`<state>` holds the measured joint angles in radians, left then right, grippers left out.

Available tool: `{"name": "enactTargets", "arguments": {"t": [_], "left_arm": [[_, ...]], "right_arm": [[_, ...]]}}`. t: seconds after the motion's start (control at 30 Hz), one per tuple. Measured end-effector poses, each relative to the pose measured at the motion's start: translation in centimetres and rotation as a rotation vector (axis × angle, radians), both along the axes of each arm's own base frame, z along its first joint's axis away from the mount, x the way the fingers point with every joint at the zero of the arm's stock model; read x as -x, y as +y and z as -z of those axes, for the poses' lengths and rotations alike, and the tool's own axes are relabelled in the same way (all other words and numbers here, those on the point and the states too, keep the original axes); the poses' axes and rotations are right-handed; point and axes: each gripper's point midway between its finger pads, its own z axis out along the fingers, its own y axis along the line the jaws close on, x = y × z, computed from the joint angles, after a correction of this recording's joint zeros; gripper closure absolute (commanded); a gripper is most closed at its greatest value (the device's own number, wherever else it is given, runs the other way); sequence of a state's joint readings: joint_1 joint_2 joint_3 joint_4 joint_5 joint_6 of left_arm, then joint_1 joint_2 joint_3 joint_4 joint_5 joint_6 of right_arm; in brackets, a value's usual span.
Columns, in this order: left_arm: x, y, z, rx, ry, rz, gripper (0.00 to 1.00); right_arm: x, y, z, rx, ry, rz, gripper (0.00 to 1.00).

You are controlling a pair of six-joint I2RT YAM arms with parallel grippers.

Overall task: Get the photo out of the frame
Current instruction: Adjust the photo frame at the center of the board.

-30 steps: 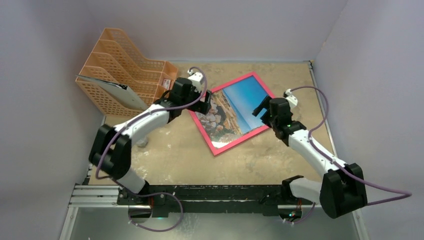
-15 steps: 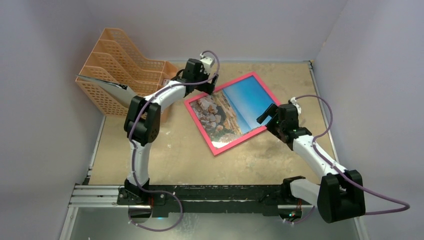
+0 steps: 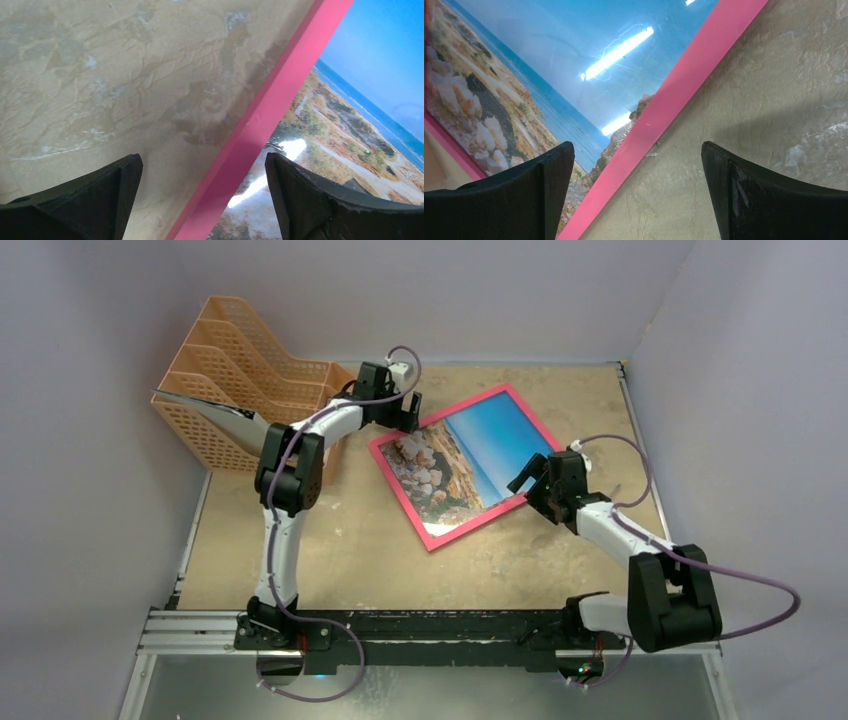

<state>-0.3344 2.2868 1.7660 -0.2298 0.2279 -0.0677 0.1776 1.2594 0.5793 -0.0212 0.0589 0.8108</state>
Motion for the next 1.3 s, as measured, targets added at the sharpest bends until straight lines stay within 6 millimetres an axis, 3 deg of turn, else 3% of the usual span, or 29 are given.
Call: {"name": "enactTargets", "arguments": {"t": [0.17, 0.4, 0.9, 1.1, 1.3], "left_arm": [[0.9, -0.3, 1.1, 0.003, 0.026, 0.021, 0.01], [2.6, 0.0, 1.1, 0.02, 0.018, 0.033, 0.03], [6.5, 0.9, 1.1, 0.056, 0.042, 0.029, 0.09], [9.5, 0.9, 1.1, 0.059, 0.08, 0.019, 0.11], [13.8, 0.4, 1.5, 0.008, 0.105, -0.002, 0.12]], "right_arm": [[-0.3, 0.0, 1.7, 0.005, 0.037, 0.004, 0.01], [-2.7, 0.5, 1.6, -0.003, 0.005, 0.006, 0.01], [-4.9, 0.3, 1.5, 0.033, -0.002, 0.004, 0.01], [-5.2, -0.2, 1.7, 0.071, 0.004, 0.01, 0.01], [-6.2, -1.5, 2.0, 0.139, 0.005, 0.016, 0.01]]}}
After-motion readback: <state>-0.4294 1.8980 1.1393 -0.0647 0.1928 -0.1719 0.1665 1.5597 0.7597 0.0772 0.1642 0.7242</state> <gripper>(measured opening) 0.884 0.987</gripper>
